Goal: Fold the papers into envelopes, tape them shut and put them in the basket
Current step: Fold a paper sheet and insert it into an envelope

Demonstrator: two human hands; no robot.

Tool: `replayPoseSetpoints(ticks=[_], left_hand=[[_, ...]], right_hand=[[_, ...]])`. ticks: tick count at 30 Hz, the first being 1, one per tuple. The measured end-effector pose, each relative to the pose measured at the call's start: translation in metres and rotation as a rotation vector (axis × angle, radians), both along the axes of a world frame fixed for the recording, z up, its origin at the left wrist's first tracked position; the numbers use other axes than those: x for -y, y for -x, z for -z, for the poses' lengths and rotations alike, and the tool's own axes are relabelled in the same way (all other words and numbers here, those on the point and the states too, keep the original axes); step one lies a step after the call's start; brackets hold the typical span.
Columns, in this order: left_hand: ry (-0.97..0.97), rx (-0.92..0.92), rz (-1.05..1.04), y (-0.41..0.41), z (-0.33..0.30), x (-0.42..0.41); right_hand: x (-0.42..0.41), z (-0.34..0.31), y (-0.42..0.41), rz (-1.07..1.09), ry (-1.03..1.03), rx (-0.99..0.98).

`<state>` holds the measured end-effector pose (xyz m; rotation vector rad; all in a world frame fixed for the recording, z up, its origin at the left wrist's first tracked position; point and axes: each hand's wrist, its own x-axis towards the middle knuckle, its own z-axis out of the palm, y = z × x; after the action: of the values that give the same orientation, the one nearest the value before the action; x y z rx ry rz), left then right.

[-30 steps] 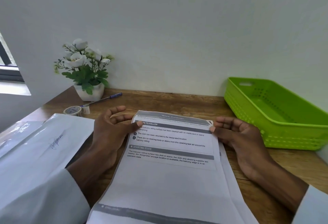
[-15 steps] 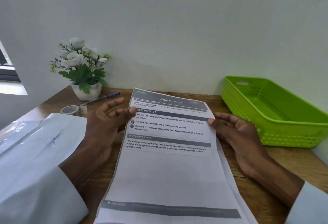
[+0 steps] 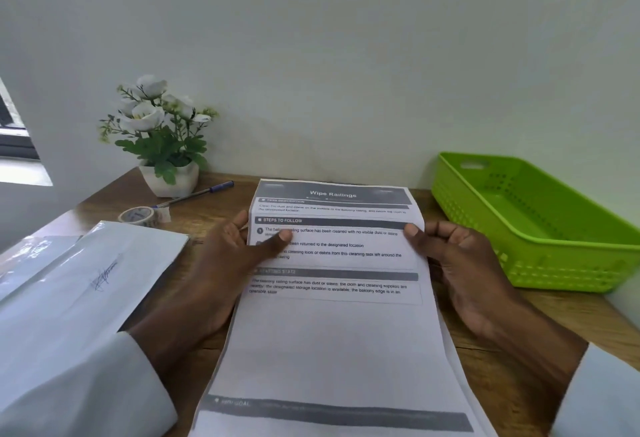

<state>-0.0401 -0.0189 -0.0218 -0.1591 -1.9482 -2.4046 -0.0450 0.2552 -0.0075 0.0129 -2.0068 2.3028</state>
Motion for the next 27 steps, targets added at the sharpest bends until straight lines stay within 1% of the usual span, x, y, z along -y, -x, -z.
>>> replayPoseSetpoints(ticks=[3, 9, 11, 14, 17, 23, 27], left_hand=[[-0.025, 0.022, -0.035, 0.000, -0.002, 0.001], [0.096, 0.006, -0.131, 0.003, -0.002, 0.002], [0.046, 0.041, -0.129, 0.004, -0.002, 0.004], [-0.078, 0.078, -0.062, 0.005, -0.001, 0.008], [-0.098, 0.075, -0.077, 0.004, -0.002, 0.007], [0.037, 0.018, -0.163, -0.001, -0.004, 0.002], [0.214, 0.034, -0.181, 0.000, -0.002, 0.000]], right_hand=[[-0.001, 0.001, 0.000, -0.001, -0.023, 0.017], [0.002, 0.004, -0.004, 0.008, -0.048, -0.042], [0.001, 0.003, -0.004, 0.008, -0.052, -0.051], [-0.003, 0.003, -0.003, 0.012, -0.021, -0.053], [-0.004, 0.004, -0.002, 0.043, 0.003, -0.053], [-0.009, 0.002, 0.003, 0.155, -0.005, -0.048], [-0.014, -0.006, 0.004, 0.161, 0.148, -0.059]])
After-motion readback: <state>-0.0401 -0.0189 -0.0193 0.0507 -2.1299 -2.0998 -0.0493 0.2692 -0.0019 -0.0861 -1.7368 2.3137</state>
